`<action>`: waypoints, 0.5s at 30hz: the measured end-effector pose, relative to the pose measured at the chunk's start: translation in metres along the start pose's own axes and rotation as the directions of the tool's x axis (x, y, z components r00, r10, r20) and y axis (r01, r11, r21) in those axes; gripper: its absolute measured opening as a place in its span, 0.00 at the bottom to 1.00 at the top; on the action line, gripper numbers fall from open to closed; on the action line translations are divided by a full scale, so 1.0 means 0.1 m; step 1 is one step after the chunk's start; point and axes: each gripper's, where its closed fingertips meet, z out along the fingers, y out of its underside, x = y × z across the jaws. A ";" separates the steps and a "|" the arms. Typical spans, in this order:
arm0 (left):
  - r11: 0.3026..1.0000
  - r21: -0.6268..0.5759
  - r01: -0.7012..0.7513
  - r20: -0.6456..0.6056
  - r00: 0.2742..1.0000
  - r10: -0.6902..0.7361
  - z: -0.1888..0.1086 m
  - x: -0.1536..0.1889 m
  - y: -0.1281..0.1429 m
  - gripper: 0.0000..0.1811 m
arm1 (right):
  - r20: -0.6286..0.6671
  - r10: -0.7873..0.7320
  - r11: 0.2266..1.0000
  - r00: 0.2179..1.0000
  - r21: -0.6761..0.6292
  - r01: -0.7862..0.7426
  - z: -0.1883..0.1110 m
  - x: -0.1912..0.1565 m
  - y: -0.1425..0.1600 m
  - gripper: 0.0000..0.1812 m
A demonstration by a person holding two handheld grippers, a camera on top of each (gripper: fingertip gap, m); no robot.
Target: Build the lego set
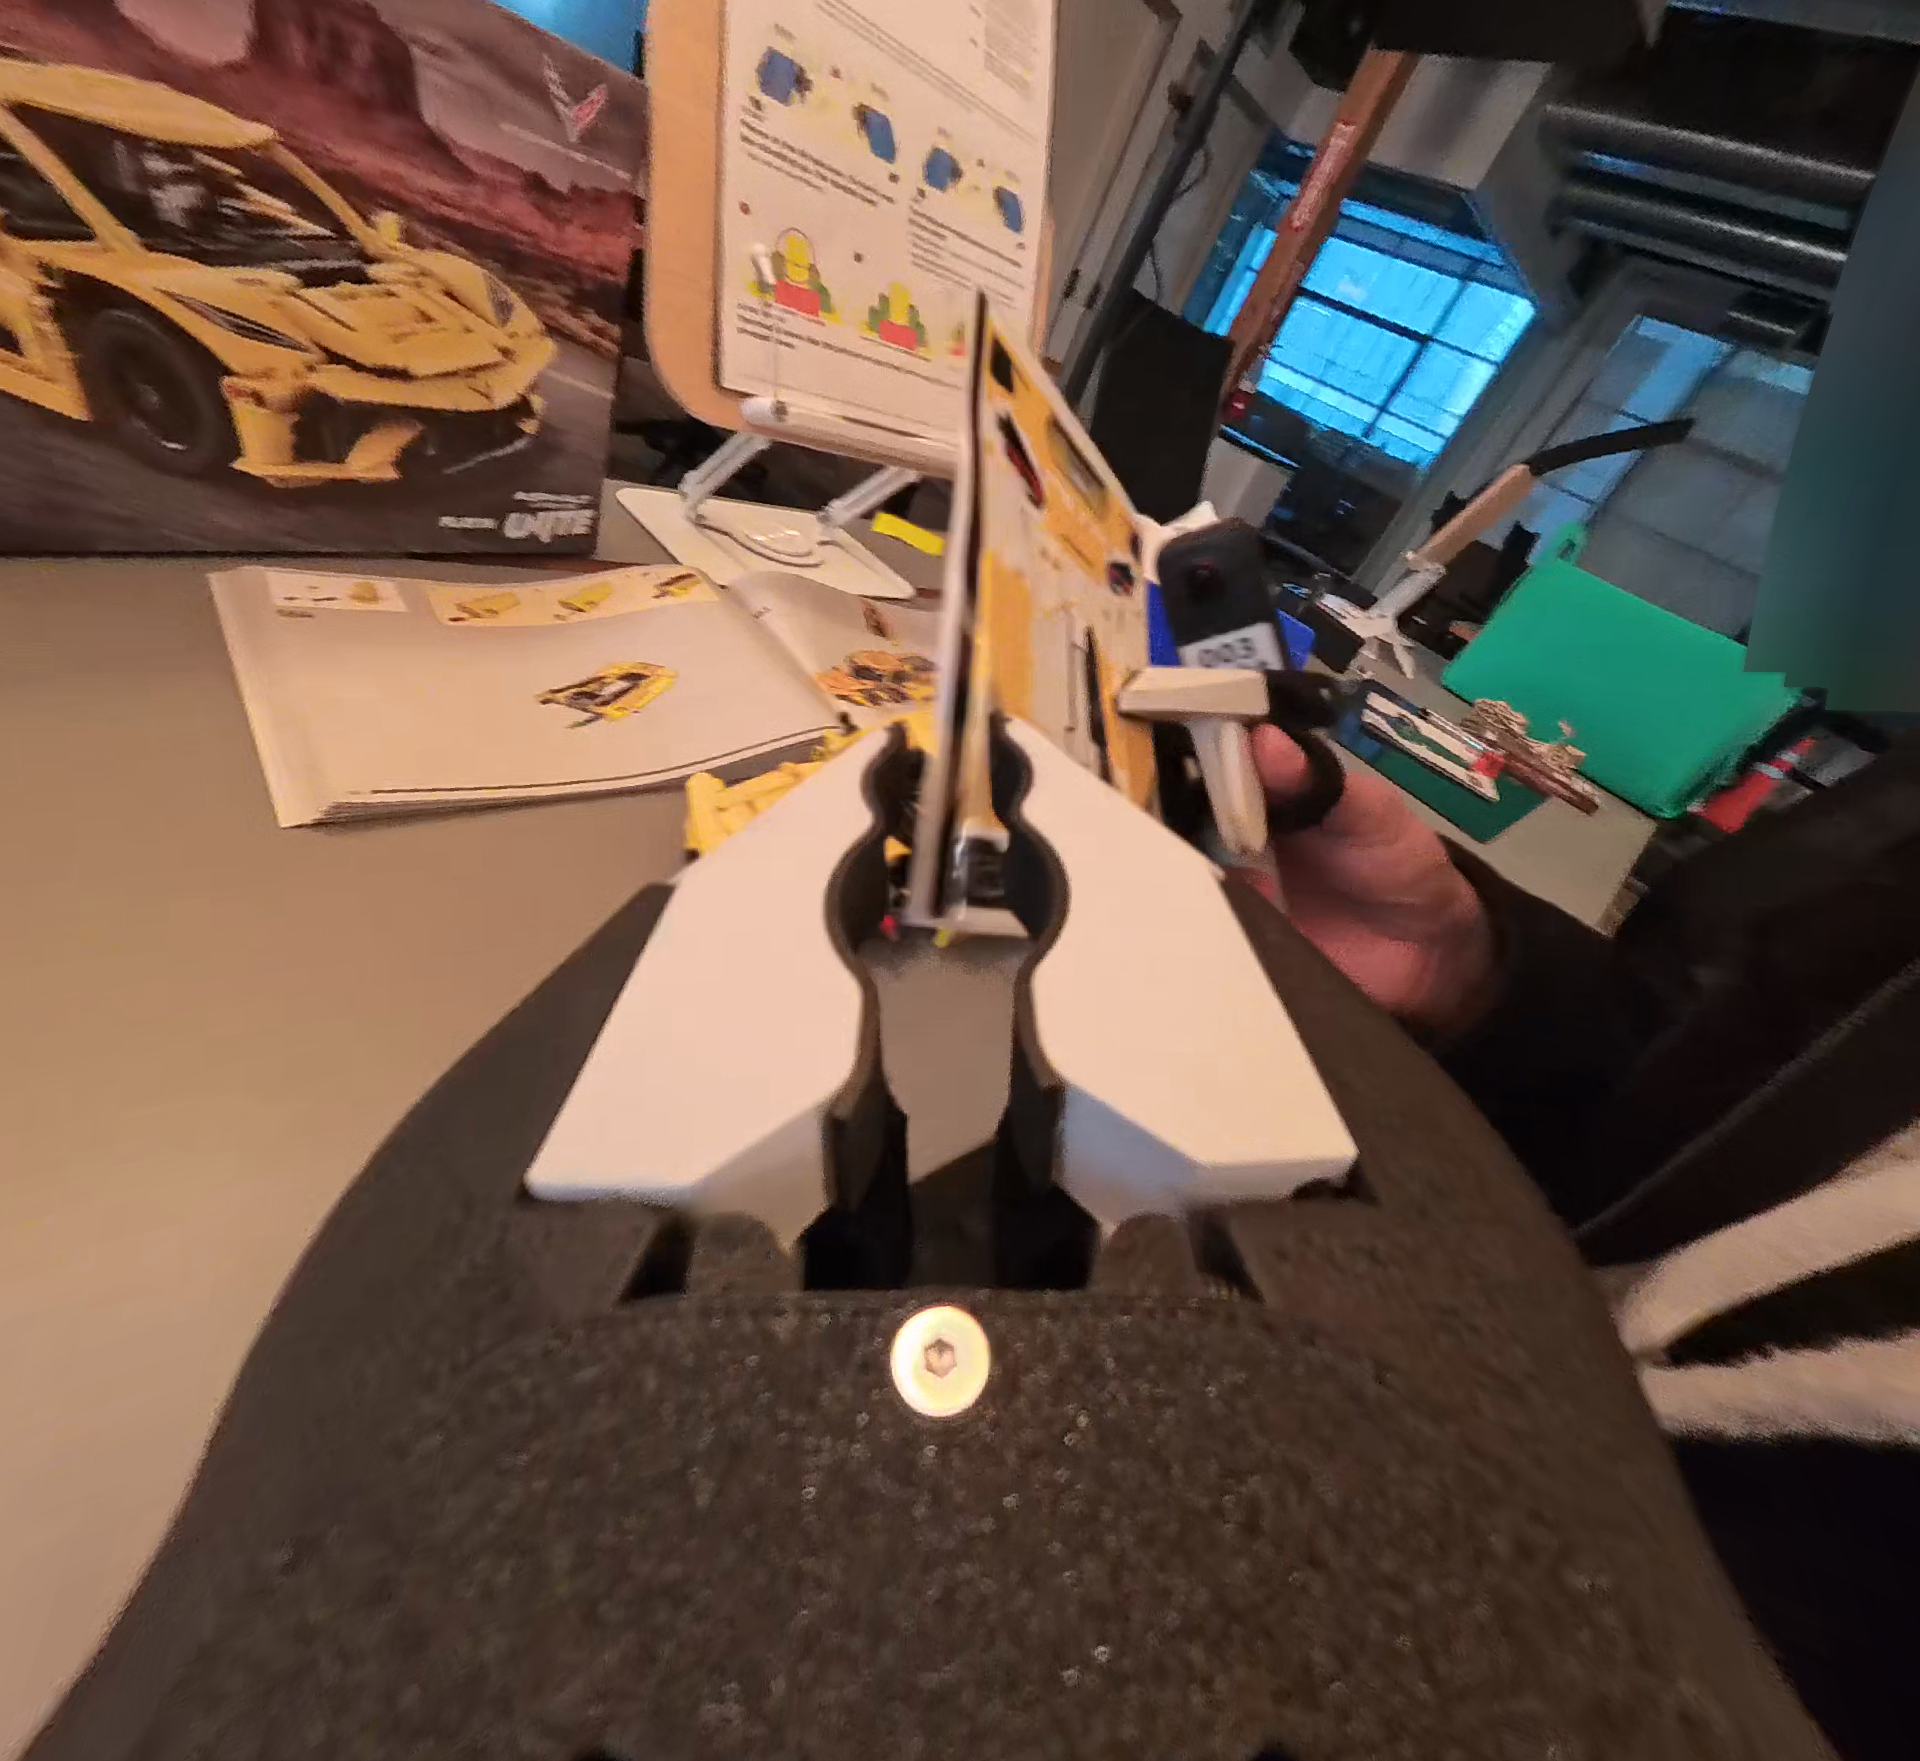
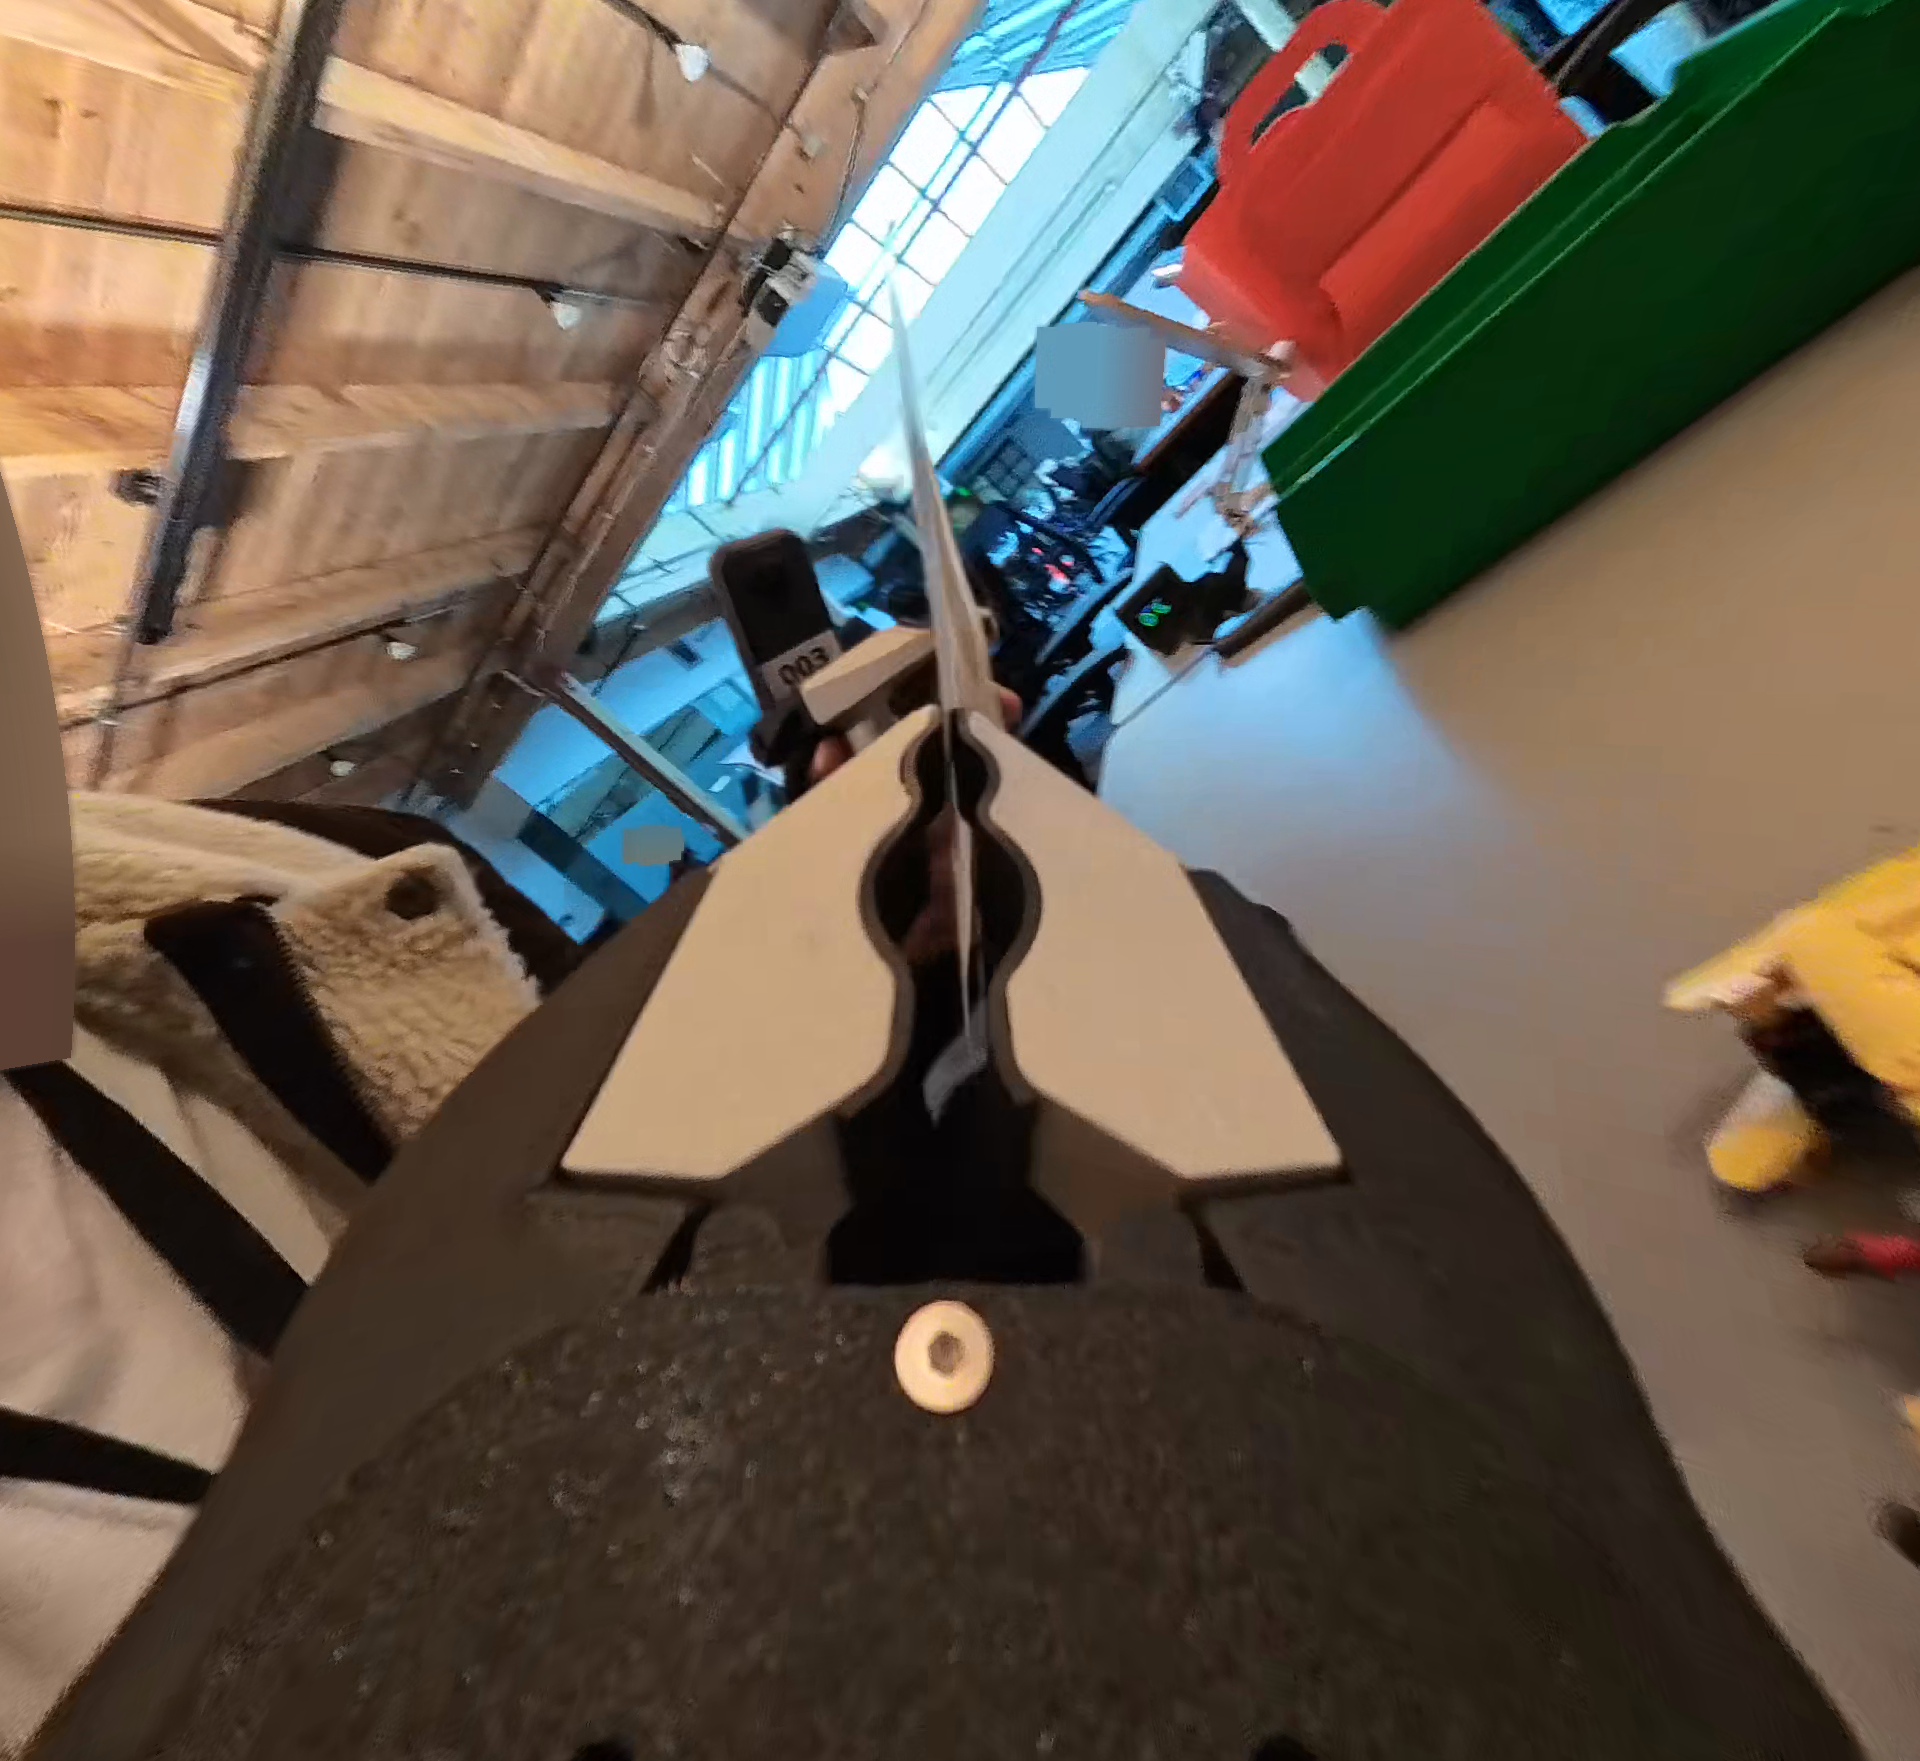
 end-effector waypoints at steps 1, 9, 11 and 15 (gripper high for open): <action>1.000 0.018 -0.003 0.030 1.000 0.002 -0.02 -0.07 -0.02 0.12 | -0.026 -0.015 1.000 1.000 -0.008 0.015 -0.08 0.03 -0.02 0.00; 0.979 -0.047 0.200 -0.212 0.955 -0.206 0.26 0.15 0.14 0.26 | 0.009 0.002 0.999 1.000 0.034 -0.002 -0.46 -0.04 -0.15 0.00; 0.961 -0.089 0.262 -0.279 0.919 -0.277 0.38 0.25 0.22 0.26 | 0.015 -0.004 1.000 1.000 0.021 0.004 -0.47 -0.07 -0.13 0.00; 0.903 -0.125 0.411 -0.367 0.826 -0.427 0.50 0.33 0.26 0.21 | -0.002 -0.024 1.000 1.000 -0.014 0.024 -0.46 -0.07 -0.08 0.00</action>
